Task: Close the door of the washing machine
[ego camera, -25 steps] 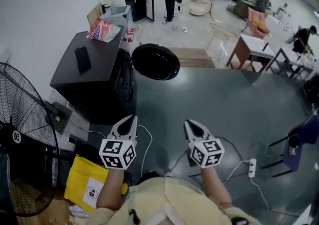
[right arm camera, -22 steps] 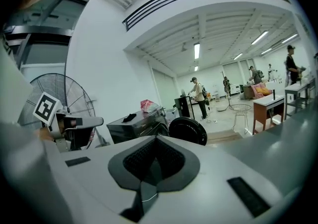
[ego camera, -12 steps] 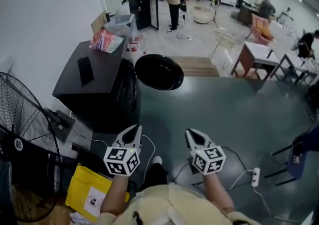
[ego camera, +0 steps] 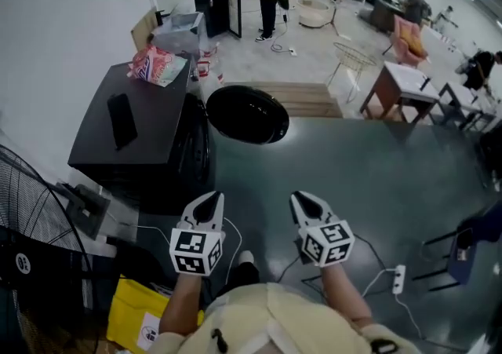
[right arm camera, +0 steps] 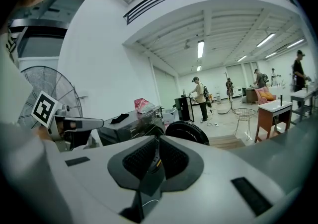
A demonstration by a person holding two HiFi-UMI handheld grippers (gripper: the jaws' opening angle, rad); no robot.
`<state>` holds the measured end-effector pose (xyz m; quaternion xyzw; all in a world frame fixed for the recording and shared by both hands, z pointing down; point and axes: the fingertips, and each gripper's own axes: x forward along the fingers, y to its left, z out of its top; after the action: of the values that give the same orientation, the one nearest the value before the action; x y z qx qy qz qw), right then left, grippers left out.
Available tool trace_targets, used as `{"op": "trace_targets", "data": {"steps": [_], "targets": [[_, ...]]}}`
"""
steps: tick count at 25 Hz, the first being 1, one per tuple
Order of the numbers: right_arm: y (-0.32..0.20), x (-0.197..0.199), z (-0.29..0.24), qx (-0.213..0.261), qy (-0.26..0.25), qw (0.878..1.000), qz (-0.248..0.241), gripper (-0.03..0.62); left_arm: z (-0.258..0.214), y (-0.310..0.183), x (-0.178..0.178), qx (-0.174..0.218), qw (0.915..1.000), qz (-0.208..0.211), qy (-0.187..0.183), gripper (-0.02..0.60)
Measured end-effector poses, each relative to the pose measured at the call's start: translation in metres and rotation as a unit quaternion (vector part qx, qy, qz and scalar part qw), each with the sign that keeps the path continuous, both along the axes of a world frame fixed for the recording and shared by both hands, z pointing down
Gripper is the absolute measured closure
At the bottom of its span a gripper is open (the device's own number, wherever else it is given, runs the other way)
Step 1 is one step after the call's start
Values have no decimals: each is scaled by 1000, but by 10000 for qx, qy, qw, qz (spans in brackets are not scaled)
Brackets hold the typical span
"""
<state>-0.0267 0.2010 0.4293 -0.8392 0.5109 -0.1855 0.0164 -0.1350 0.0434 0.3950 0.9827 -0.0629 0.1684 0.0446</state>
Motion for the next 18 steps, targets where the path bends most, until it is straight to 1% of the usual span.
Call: {"op": "trace_targets", "data": {"steps": [7, 9, 10, 13, 18], "targets": [[-60, 37, 2, -101, 25, 9999, -49, 581, 8, -54, 30, -116, 9999, 18, -46, 577], [-72, 45, 6, -158, 16, 9999, -55, 532, 12, -67, 36, -157, 9999, 27, -36, 577], [-78, 49, 8, -184, 0, 9998, -70, 517, 14, -74, 40, -167, 9998, 26, -38, 577], [-96, 58, 14, -276, -34, 9995, -140, 489, 20, -92, 51, -215, 9998, 6, -52, 577], [-114, 73, 21, -373, -7, 9992, -173, 456, 28, -106, 63, -320, 9994, -33, -99, 577]]}}
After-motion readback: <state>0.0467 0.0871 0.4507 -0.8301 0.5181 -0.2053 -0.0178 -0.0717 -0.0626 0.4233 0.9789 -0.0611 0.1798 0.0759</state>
